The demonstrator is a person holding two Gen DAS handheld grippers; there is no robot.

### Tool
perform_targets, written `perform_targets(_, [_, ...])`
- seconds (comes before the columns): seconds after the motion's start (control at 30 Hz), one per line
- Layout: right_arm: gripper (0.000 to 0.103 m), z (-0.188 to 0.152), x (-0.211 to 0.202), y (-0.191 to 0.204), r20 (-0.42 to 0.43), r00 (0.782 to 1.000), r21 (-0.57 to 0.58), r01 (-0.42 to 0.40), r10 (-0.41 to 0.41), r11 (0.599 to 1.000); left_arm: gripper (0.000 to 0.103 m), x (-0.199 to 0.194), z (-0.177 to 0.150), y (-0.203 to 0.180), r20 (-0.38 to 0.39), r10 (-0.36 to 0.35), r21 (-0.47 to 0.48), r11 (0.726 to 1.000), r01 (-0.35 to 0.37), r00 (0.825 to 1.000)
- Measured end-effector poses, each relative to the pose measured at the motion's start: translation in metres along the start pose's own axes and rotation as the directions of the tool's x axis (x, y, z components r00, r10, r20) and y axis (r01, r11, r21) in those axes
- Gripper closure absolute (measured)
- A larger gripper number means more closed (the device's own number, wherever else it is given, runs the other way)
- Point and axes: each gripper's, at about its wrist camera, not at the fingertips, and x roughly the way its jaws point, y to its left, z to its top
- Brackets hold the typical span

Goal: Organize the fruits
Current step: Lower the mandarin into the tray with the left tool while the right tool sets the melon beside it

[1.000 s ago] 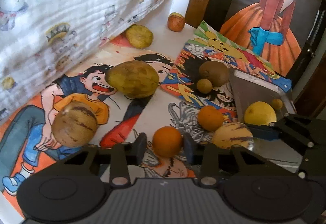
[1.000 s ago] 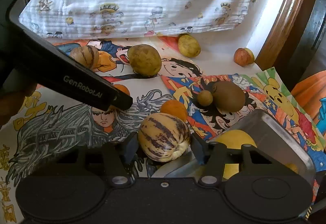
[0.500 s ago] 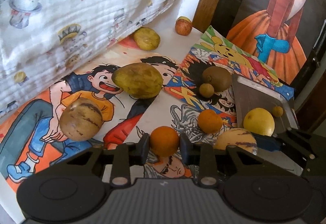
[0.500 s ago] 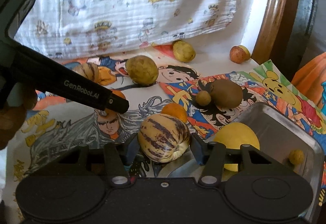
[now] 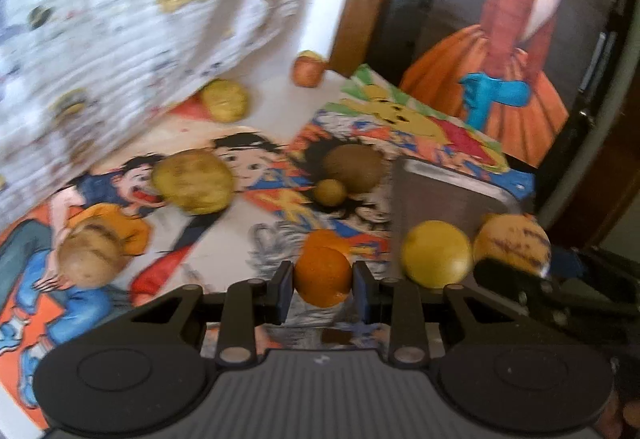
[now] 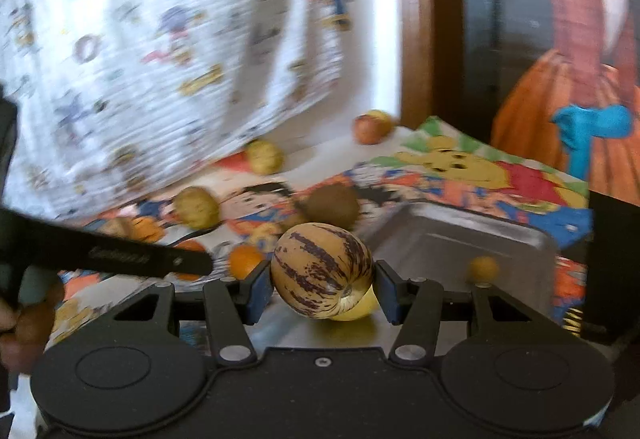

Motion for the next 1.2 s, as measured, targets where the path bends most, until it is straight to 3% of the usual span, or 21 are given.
perform_targets(0.5, [0.047,-0.019,0.009,-0.079,-0.059,0.986,0.134,0.164,-0.157,0.977,0.069,0.023,-0.020,-0.071,-0.069,-0.113,0.161,0.979,0.123,0.991])
perform_targets(1.2, [0.047,-0.032,0.027,-0.095,-0.122,0.984,0.165,0.153,-0.133,0.974,0.069,0.048,-0.026,-0.086,-0.123,-0.103,0.169,0.978,0.123,0.987])
